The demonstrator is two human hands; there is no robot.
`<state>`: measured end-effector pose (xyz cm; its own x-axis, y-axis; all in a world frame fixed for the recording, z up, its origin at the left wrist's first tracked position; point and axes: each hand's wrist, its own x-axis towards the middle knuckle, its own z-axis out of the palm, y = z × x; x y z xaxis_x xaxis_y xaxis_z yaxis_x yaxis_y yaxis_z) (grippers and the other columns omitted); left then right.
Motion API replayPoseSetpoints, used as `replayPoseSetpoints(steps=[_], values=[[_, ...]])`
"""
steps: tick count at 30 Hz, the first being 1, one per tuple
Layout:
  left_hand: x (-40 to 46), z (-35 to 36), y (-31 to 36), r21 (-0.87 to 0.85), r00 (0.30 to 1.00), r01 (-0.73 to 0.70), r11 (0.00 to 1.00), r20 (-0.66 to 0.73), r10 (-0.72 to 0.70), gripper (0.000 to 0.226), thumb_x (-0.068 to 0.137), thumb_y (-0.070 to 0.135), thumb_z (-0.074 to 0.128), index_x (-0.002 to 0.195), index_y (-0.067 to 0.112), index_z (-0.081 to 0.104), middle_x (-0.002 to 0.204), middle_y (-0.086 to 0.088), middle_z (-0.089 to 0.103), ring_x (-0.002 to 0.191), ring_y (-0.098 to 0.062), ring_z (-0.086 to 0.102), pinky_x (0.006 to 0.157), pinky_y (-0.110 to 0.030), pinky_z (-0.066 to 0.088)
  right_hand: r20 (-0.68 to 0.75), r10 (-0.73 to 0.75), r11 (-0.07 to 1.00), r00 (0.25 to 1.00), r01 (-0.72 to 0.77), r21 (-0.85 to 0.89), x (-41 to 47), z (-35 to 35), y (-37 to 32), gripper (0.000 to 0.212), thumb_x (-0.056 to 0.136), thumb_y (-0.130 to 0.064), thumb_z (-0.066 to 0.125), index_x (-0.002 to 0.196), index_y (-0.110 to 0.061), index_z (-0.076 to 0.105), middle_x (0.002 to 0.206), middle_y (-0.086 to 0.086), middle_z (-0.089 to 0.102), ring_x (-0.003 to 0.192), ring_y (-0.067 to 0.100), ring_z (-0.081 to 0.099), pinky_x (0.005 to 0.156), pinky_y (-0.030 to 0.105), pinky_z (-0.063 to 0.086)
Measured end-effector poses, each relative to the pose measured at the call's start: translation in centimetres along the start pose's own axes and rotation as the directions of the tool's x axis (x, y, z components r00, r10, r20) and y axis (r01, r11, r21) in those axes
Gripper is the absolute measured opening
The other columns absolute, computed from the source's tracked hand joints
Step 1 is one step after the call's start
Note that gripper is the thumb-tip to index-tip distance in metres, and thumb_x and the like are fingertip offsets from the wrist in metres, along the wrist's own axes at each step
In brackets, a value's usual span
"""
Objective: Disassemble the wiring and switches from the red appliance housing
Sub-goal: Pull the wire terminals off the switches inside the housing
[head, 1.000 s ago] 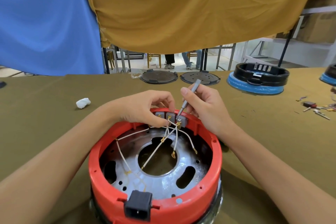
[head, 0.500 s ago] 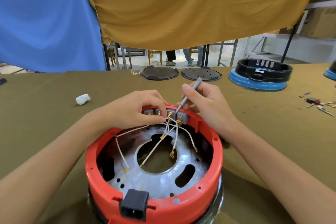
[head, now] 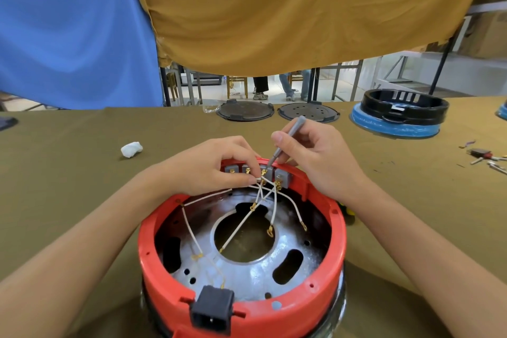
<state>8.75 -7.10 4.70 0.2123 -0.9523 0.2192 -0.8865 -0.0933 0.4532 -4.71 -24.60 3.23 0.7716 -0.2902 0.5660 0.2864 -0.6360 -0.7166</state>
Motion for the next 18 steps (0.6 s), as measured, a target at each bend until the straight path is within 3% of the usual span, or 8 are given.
replayPoseSetpoints(steps=[3, 7, 15, 18], values=[[0.0, 0.0, 0.0, -0.005, 1.000, 0.013, 1.000, -0.001, -0.013, 0.007, 0.090, 0.030, 0.070, 0.096, 0.032, 0.074, 0.114, 0.010, 0.059, 0.108, -0.004, 0.059, 0.100, -0.030, 0.042, 0.030, -0.066, 0.993, 0.997, 0.069, -0.099, 0.0, -0.1, -0.4, 0.017, 0.096, -0.031, 0.063, 0.087, -0.018, 0.068, 0.075, -0.004, 0.071, 0.071, 0.010, 0.069, 0.072, 0.037, 0.057], [0.0, 0.0, 0.0, -0.004, 1.000, 0.013, 1.000, -0.004, -0.013, 0.006, 0.090, 0.030, 0.070, 0.094, 0.033, 0.074, 0.112, 0.012, 0.058, 0.104, -0.003, 0.059, 0.099, -0.032, 0.044, 0.070, -0.119, 0.969, 0.990, 0.131, -0.210, -0.1, -0.1, -0.9, 0.020, 0.097, -0.034, 0.062, 0.087, -0.018, 0.068, 0.074, -0.003, 0.070, 0.069, 0.014, 0.067, 0.068, 0.043, 0.054], [-0.1, 0.0, 0.1, 0.007, 1.000, 0.019, 1.000, 0.003, -0.019, 0.007, 0.091, 0.029, 0.070, 0.095, 0.032, 0.074, 0.112, 0.011, 0.058, 0.105, -0.003, 0.058, 0.099, -0.028, 0.042, 0.078, -0.103, 0.965, 0.992, 0.118, -0.234, 0.4, 0.3, -1.1, 0.022, 0.097, -0.035, 0.062, 0.085, -0.017, 0.067, 0.074, 0.003, 0.069, 0.072, 0.023, 0.066, 0.071, 0.049, 0.053], [-0.1, 0.0, 0.1, 0.009, 1.000, 0.028, 1.000, 0.011, -0.028, 0.007, 0.091, 0.029, 0.069, 0.095, 0.033, 0.073, 0.113, 0.011, 0.058, 0.106, -0.002, 0.057, 0.099, -0.025, 0.041, 0.023, -0.041, 0.989, 0.999, 0.043, -0.141, 0.7, 0.8, -0.8, 0.022, 0.097, -0.033, 0.061, 0.085, -0.016, 0.066, 0.077, 0.012, 0.068, 0.074, 0.030, 0.066, 0.073, 0.052, 0.054]])
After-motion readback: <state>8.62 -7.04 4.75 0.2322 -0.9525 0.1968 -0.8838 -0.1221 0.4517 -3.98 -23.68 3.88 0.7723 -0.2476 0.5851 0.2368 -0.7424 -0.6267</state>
